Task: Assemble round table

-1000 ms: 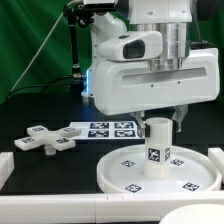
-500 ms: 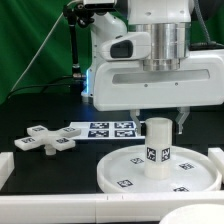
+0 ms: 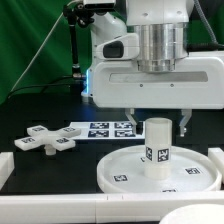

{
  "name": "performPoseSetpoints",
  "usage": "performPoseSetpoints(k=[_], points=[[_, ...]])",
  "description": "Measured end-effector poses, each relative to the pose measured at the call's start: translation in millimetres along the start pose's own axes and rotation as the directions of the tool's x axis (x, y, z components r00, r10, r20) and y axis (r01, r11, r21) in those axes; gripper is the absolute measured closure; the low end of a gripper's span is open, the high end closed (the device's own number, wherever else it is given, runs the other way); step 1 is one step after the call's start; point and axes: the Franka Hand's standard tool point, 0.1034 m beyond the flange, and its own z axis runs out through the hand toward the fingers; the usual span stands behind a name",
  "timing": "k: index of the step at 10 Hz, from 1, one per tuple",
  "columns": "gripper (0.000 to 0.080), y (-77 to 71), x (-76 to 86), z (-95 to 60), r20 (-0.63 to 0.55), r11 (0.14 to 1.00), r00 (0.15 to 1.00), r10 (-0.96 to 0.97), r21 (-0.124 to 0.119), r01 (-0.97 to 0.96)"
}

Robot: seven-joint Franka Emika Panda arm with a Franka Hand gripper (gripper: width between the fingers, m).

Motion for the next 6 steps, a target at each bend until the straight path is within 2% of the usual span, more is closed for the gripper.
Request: performPoseSetpoints(k=[1, 2, 3, 4, 6], points=[[0.0204, 0.2, 0.0, -0.6, -0.001, 1.000, 1.000, -0.026, 0.000, 0.026], [0.0161, 2.4, -1.4, -4.8, -0.003, 0.996, 0.996, -0.093, 0.001, 0.093], [0.0153, 7.3, -4.9, -11.4, -0.006, 0.991, 0.991, -0.136, 0.002, 0.136], [0.0153, 16.7, -7.7, -19.3, -0.009, 0.980, 0.980, -0.197, 0.005, 0.197], [0.0151, 42.7, -18.5, -28.0, -0.001, 0.987, 0.987, -0.163, 0.013, 0.163]])
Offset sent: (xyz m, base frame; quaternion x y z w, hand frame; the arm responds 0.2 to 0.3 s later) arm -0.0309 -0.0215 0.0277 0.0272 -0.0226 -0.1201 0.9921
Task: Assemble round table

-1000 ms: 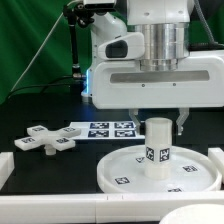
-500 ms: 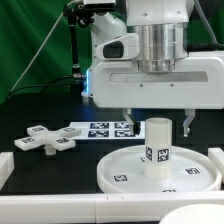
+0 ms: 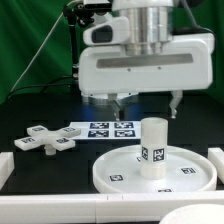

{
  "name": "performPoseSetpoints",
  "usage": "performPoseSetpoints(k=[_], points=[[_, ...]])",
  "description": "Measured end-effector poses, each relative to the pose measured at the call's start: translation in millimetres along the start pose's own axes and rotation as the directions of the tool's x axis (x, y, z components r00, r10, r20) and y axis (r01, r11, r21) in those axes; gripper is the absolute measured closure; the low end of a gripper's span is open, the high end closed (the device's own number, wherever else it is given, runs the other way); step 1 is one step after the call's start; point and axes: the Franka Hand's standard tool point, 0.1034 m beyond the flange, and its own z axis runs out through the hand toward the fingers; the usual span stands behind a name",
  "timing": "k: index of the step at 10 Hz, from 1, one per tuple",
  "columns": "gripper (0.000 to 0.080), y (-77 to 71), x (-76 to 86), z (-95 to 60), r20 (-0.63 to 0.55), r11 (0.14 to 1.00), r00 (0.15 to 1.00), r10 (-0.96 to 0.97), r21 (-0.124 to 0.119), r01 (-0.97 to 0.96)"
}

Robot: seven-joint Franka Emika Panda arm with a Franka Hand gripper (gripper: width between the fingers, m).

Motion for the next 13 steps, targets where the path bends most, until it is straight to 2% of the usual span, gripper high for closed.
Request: performPoseSetpoints(k=[4, 5, 7, 8, 9, 12, 13], points=[[0.0151, -2.2, 0.5, 2.2, 0.002, 1.000, 1.000, -0.007, 0.000, 0.007], [0.0151, 10.2, -0.8, 2.5, 0.004, 0.999, 0.999, -0.046, -0.004, 0.046], [0.0151, 54.9, -7.4, -6.8, 0.002, 0.996, 0.996, -0.086, -0.017, 0.086], [0.0151, 75.9, -6.5, -6.9, 0.002, 0.993, 0.993, -0.119, -0.021, 0.119], [0.0151, 91.0, -2.1, -0.9, 0.007, 0.982, 0.982, -0.189, -0.019, 0.189], [0.0151, 90.0, -1.0, 1.1, 0.009, 0.983, 0.983, -0.181, -0.019, 0.181], [0.0151, 94.4, -3.2, 2.0, 0.008, 0.985, 0.985, -0.171, -0.022, 0.172]])
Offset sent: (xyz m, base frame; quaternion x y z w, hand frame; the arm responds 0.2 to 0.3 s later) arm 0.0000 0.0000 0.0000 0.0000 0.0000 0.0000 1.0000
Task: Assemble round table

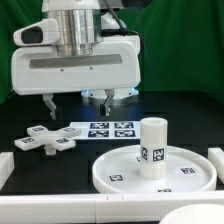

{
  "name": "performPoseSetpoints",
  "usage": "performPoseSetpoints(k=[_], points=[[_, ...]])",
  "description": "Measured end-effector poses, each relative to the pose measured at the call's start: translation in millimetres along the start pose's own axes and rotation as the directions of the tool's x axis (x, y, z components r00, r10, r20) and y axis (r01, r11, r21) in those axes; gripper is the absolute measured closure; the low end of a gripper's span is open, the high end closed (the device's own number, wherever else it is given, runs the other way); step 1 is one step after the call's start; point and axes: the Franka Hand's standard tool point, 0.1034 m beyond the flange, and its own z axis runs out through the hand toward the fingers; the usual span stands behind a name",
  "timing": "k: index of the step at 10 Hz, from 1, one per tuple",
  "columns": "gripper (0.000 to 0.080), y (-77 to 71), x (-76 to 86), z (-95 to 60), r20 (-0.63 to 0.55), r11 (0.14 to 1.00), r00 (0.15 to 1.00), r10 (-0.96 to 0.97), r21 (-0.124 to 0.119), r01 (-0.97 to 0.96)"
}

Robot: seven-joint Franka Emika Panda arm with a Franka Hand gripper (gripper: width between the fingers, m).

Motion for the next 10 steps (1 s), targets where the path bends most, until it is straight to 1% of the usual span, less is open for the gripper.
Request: performPoseSetpoints(k=[2, 3, 4, 5, 8, 9, 10], points=[[0.0151, 23.6, -17.9, 5.2, 0.008, 0.999, 0.999, 0.045, -0.014, -0.045], [0.0151, 40.1, -24.9, 6.7, -0.004, 0.997, 0.997, 0.078, -0.023, -0.078], [0.0151, 49.8, -26.9, 7.5, -0.026, 0.996, 0.997, 0.078, -0.037, -0.079], [0.0151, 44.3, -25.8, 8.1, -0.022, 0.997, 0.997, 0.069, -0.034, -0.070], [0.0151, 43.9, -25.9, 8.5, -0.021, 0.997, 0.998, 0.067, -0.035, -0.067], [0.0151, 48.8, -30.1, 10.0, -0.024, 0.995, 0.995, 0.095, -0.031, -0.096], [0.0151, 54.2, -43.2, 16.1, -0.012, 0.991, 0.991, 0.131, -0.025, -0.131]])
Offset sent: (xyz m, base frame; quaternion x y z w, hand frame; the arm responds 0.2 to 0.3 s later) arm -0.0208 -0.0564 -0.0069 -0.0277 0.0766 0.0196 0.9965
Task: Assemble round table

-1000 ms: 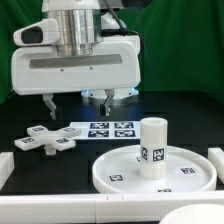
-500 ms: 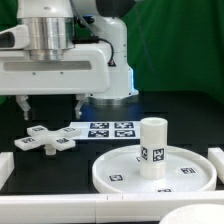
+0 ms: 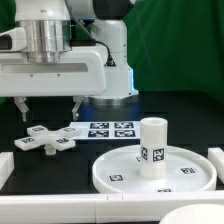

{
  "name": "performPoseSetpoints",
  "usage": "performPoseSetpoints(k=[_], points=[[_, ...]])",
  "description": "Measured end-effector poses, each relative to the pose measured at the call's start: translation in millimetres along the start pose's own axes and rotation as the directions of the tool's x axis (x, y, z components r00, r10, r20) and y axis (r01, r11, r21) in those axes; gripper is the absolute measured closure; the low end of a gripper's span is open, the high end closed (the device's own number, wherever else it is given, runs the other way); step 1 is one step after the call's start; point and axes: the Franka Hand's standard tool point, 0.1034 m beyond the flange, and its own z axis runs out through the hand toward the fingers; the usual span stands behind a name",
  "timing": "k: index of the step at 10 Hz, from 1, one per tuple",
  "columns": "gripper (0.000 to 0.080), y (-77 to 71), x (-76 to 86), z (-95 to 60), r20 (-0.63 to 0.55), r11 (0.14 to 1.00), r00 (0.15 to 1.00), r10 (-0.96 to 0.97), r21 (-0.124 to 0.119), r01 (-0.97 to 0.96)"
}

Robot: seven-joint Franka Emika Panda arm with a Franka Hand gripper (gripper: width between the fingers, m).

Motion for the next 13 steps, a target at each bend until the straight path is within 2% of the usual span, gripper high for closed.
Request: performPoseSetpoints(k=[3, 7, 10, 13], points=[[0.0151, 3.4, -18.3, 9.4, 0.054, 0.999, 0.998, 0.038, 0.023, -0.039], [0.0151, 5.6, -20.4, 13.5, 0.059, 0.999, 0.998, 0.024, 0.027, -0.026], [0.0151, 10.3, -25.9, 26.4, 0.061, 1.000, 0.998, 0.004, 0.014, -0.005], [0.0151, 10.2, -28.3, 30.2, 0.070, 1.000, 0.998, 0.003, 0.014, -0.004]])
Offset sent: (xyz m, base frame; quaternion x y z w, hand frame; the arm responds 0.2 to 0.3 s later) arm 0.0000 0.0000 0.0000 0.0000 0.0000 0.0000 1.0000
